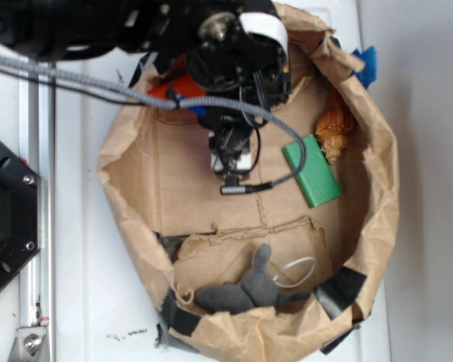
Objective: Grab the carrot.
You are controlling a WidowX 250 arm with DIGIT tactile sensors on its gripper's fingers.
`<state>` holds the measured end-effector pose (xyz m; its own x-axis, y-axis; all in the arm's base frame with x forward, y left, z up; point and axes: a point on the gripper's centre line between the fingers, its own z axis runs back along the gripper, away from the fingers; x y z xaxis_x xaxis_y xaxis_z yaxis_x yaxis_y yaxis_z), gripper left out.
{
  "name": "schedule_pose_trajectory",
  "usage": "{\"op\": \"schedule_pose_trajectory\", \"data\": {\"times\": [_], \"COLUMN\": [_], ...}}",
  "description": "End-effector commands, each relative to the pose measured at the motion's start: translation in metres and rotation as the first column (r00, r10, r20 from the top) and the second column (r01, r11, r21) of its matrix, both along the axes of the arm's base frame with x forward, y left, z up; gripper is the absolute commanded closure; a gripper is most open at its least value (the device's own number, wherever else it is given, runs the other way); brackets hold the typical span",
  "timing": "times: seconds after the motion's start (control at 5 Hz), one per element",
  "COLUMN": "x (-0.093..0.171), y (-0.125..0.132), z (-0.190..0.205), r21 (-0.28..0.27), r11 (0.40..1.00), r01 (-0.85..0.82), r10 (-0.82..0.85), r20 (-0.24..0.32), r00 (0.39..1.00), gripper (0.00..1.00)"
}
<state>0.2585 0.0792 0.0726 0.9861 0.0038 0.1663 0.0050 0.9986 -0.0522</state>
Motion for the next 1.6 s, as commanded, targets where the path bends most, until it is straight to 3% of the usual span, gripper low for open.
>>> {"op": "schedule_pose_trajectory", "data": {"times": [0.0, 0.8, 1.0, 1.4], "x": [0.009, 0.009, 0.009, 0.008], "y": [0.009, 0.009, 0.013, 0.023], "z": [0.023, 0.023, 0.018, 0.032], "r21": [0.05, 0.05, 0.059, 0.131], "r11": [0.999, 0.999, 0.995, 0.982], "r01": [-0.007, -0.007, -0.077, -0.136], "r10": [0.005, 0.005, 0.076, 0.137], "r20": [0.053, 0.053, 0.02, 0.004], "r00": [0.999, 0.999, 0.997, 0.991], "gripper": [0.0, 0.0, 0.0, 0.0]}}
